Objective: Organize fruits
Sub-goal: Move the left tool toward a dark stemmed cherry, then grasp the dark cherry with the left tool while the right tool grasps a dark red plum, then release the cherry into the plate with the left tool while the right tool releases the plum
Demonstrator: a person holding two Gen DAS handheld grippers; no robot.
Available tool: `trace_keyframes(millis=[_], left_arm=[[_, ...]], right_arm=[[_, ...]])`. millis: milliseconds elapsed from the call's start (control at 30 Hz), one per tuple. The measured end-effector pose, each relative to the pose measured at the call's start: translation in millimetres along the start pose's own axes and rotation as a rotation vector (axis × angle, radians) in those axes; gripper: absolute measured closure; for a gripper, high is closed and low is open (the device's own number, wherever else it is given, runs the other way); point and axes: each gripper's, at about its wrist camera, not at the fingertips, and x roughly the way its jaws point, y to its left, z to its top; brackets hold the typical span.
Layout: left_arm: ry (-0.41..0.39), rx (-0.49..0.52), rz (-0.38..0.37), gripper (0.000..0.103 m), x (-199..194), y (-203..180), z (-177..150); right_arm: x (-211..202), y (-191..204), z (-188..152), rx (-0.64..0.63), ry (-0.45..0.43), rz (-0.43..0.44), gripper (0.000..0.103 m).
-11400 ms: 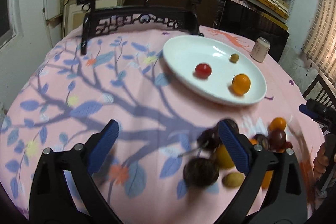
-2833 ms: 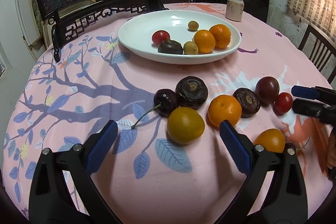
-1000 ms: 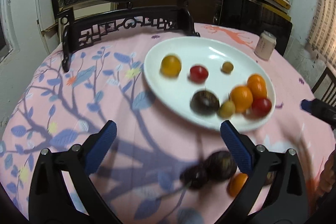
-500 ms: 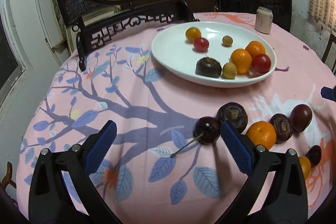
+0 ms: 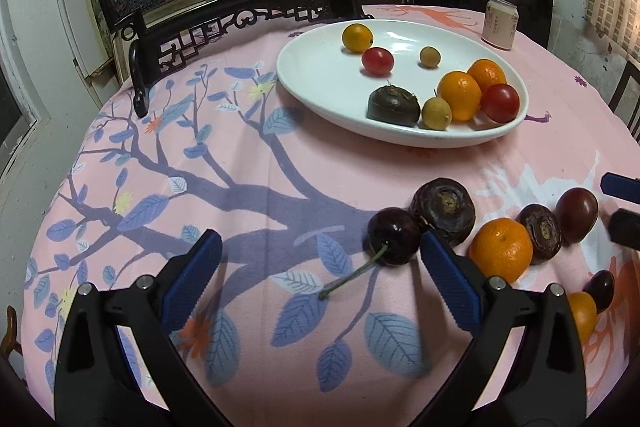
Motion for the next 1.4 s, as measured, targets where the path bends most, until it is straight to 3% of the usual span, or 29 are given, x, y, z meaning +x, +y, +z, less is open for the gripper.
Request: trace_keyframes(millis=[200,267,300,333,400,600,733,900,1033,1067,1100,1200,1267,1300,1400], left_arm=[[-0.005,0.043,-0.083,0.005,-0.5,-9.5,0.4],[-0.006,0.056,-0.148,0.02,-0.1,-12.6,1.3],[-0.004,0.057,-0.187,0.035,0.2,-13.5,1.5],[0.0,0.057,-0.223,0.056,0.4,-14.2,1.9],[0.01,0.075,-0.265,0.076,0.4,-20.1,0.8],[-0.014,0.066,-0.239,0.076,-6.2,-20.2,0.9],[-0.068,0.026,-0.221,0.076,-20.2,-8.1,12.9],[-0.114,-0.005,-0.206,0.076,-18.7,-2.0,61.4],[-0.111,-0.025,-0.186,0.074,2.1,-2.7,92.3],[-0.109,-0.033,-0.17,0.071,10.0,-2.7,98.2],[-0.11,-0.048,-0.156,0.056,16.9,-1.8,102.3],[-0.106,-0.092,-0.167,0.032,30.0,4.1,105.4],[-0.083,-0.096,-0.181,0.018,36.8,7.2,102.2],[-0.079,-0.098,-0.173,0.01,38.5,8.3,100.8],[-0.078,-0.122,-0.143,0.009,39.5,13.7,96.6]], right_arm=[[18.4,2.8,-6.7,-0.038,0.053,-0.017,0.036],[23.4,6.1,-8.0,-0.057,0.072,-0.01,0.046],[22.4,7.0,-8.0,-0.059,0.069,-0.002,0.056],[21.8,6.7,-8.0,-0.057,0.066,0.001,0.061],[20.9,5.2,-7.7,-0.049,0.064,0.01,0.062],[17.2,4.4,-6.5,-0.04,0.052,0.013,0.063],[0.9,-0.9,4.0,-0.008,-0.018,0.032,0.063],[-1.9,3.9,50.3,-0.017,-0.08,0.025,0.063],[23.4,0.8,93.0,0.009,-0.086,0.017,0.063],[34.8,-0.6,102.8,0.017,-0.079,0.012,0.063],[43.3,-2.0,109.2,0.024,-0.078,0.008,0.063],[70.1,-6.5,125.2,0.06,-0.071,0.033,0.062],[79.2,-8.0,125.7,0.076,-0.055,0.051,0.047],[79.3,-9.6,124.8,0.077,-0.057,0.052,0.032],[64.5,-14.7,119.7,0.07,-0.117,0.034,0.032]])
